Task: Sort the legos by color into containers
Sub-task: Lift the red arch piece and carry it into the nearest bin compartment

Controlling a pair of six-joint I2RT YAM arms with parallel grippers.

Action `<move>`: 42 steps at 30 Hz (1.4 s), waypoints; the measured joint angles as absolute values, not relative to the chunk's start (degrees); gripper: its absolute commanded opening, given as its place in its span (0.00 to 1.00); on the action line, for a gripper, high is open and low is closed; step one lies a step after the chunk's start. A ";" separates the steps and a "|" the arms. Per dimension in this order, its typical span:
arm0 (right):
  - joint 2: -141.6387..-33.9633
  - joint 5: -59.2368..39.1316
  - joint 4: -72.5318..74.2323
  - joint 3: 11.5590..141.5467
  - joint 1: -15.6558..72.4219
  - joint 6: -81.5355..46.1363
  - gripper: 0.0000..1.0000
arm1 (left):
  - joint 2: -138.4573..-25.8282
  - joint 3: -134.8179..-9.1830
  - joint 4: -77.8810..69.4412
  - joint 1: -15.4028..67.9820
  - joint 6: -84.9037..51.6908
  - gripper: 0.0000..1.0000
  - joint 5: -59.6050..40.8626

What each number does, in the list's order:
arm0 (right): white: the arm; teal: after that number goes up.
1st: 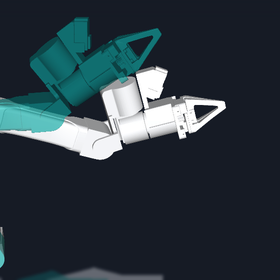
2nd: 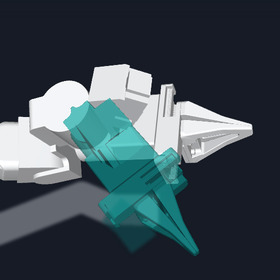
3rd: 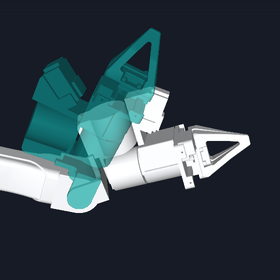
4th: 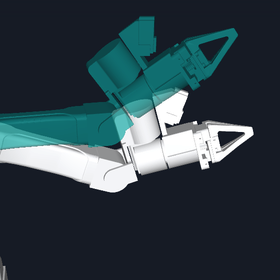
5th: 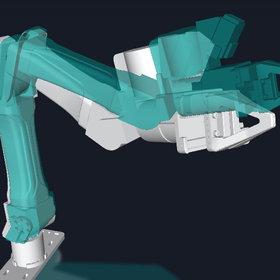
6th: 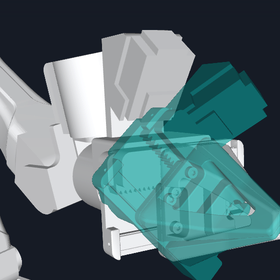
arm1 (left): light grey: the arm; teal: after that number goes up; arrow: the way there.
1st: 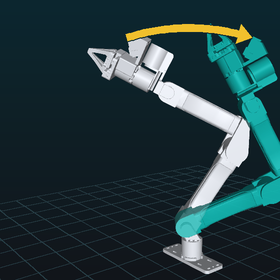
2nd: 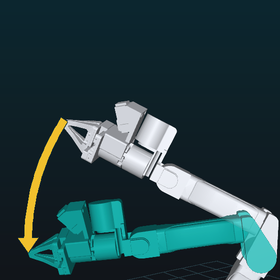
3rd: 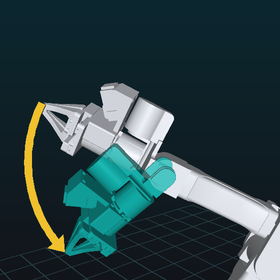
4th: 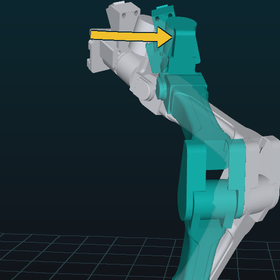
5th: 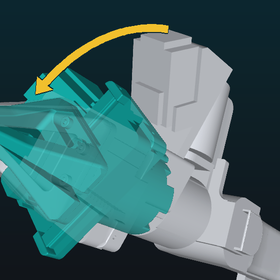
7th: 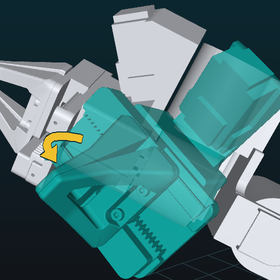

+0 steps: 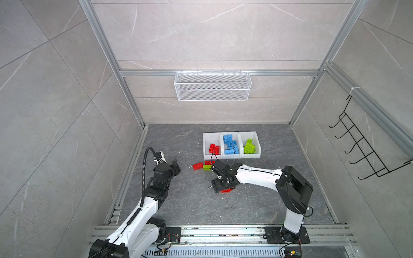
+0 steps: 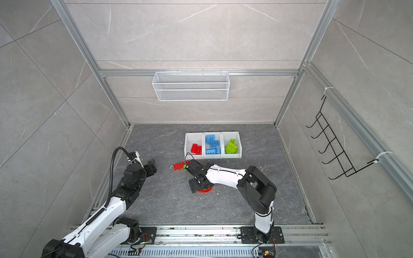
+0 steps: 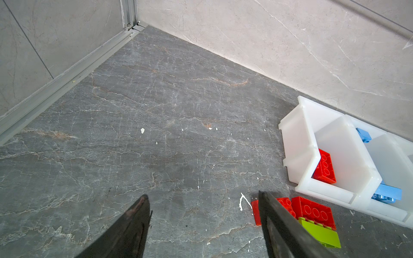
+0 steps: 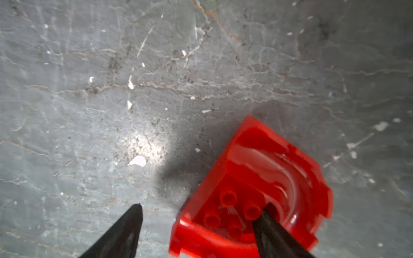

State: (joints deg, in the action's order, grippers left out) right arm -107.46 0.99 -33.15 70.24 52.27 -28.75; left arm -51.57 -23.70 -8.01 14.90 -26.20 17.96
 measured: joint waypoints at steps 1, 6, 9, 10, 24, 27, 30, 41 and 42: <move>-107.96 1.15 -33.21 70.70 52.25 -28.75 0.80 | -51.57 -23.70 -7.99 14.85 -26.20 0.78 17.96; -110.52 2.81 -34.00 73.58 52.16 -28.51 0.76 | -51.57 -23.70 -7.99 14.74 -26.20 0.78 17.98; -112.22 3.86 -34.46 75.16 52.16 -28.05 0.66 | -51.57 -23.70 -7.97 14.74 -26.20 0.78 17.98; -112.62 4.16 -34.61 75.46 52.16 -27.79 0.62 | -51.57 -23.70 -7.97 14.74 -26.20 0.78 17.98; -112.66 7.44 -36.27 76.07 52.16 -25.43 0.31 | -51.57 -23.70 -7.95 14.74 -26.24 0.78 17.98; -110.59 6.85 -36.25 76.07 52.05 -24.60 0.29 | -51.57 -23.70 -7.97 14.74 -26.24 0.78 17.96; -107.02 5.54 -36.62 76.90 51.07 -23.40 0.29 | -51.57 -23.70 -7.97 14.74 -26.24 0.78 17.96; -109.16 -2.07 -34.35 96.71 40.47 -17.26 0.29 | -51.57 -23.70 -7.95 14.74 -26.50 0.78 17.96; -110.63 -2.68 -33.89 98.26 40.10 -16.86 0.29 | -51.57 -23.70 -7.97 14.72 -26.52 0.79 17.96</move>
State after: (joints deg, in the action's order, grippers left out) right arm -110.63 -2.68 -33.89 98.26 40.10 -16.86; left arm -51.57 -23.70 -7.97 14.72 -26.52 17.96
